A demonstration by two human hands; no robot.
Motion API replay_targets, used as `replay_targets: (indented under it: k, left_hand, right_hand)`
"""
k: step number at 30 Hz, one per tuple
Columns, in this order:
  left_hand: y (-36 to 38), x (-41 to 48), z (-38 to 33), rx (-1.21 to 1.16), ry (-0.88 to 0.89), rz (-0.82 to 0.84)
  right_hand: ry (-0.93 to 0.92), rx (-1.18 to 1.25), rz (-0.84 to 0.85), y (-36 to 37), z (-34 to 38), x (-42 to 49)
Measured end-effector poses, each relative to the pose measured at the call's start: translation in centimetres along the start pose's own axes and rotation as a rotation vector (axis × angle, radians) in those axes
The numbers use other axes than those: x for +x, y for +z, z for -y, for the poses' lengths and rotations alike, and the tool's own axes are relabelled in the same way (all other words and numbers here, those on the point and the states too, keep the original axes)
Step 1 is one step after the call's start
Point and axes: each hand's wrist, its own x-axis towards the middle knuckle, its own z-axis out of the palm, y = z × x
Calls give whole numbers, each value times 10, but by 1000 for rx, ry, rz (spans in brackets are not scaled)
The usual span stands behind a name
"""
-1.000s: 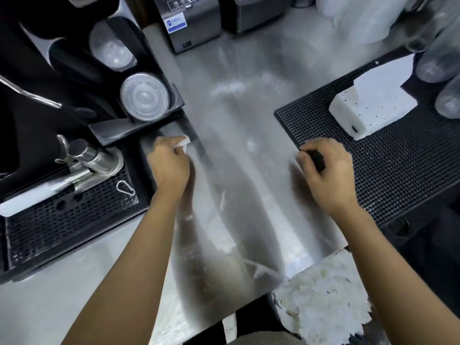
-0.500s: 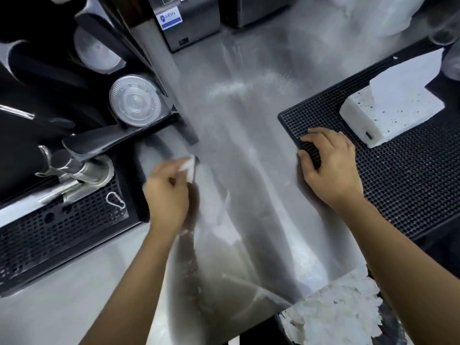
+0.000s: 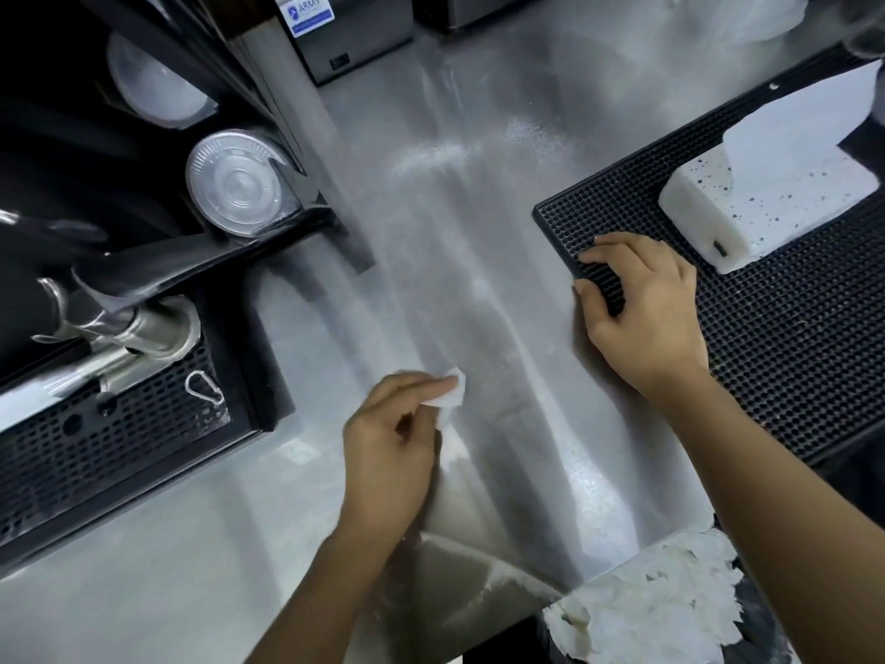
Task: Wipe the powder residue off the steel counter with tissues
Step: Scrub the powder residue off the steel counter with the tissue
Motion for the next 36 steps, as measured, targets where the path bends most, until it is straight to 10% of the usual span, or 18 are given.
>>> replay_targets:
  k: [6, 19, 25, 36]
  left_hand:
    - [-23, 96, 15, 197, -15, -305]
    - [4, 21, 4, 94, 158, 84]
    - [-50, 106, 42, 386, -126, -423]
    - [-7, 140, 26, 298, 164, -150]
  right_hand:
    - [0, -3, -2, 0, 0, 0]
    - [10, -31, -10, -1, 1, 1]
    - [15, -22, -7, -1, 2, 1]
    - [15, -22, 5, -1, 3, 1]
